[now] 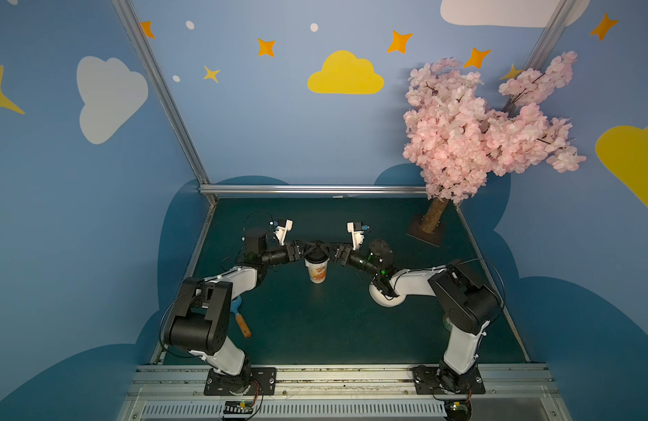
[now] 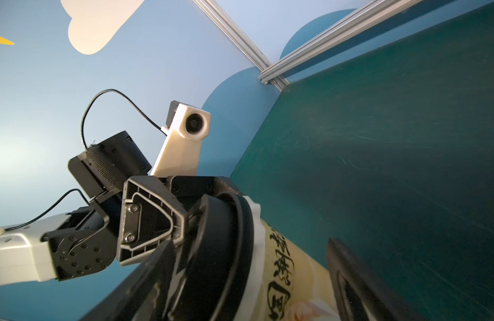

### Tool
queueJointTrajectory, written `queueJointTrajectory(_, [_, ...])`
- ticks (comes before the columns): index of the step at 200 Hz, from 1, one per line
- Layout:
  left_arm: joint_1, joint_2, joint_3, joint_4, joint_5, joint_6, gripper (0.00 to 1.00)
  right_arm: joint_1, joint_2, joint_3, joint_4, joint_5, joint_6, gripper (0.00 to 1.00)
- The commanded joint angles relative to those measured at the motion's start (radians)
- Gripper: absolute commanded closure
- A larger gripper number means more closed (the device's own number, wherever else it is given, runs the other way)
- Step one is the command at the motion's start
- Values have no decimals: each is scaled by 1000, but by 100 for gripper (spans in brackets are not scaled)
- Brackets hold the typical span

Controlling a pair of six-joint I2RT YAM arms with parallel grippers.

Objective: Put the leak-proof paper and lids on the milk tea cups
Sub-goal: Secure the cup lid on the cup.

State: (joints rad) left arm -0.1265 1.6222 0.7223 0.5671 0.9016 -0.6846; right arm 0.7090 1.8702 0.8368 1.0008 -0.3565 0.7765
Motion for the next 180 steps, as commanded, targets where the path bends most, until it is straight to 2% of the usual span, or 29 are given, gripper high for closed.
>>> queueJointTrajectory(1, [-18, 138, -117, -322, -184, 110, 33, 40, 97, -67, -455, 151, -123, 14])
queueJointTrajectory(51, [-19, 136, -103, -341, -191, 108, 33, 116, 26, -10, -676, 450, -209, 12])
queueJointTrajectory(76, [-19, 137, -94, -355, -195, 114, 33, 149, 45, 30, -734, 553, -202, 12])
queueJointTrajectory(106, [-19, 143, -89, -360, -191, 118, 33, 201, 56, 77, -826, 751, -181, 12])
queueJointTrajectory(131, [-19, 150, -87, -359, -188, 117, 33, 255, 83, 70, -802, 920, -160, 12])
queueJointTrajectory(151, [-19, 155, -83, -363, -189, 117, 33, 291, 112, 62, -764, 1009, -146, 12])
queueJointTrajectory(180, [-19, 158, -78, -370, -188, 119, 33, 317, 124, 27, -682, 1052, -141, 11])
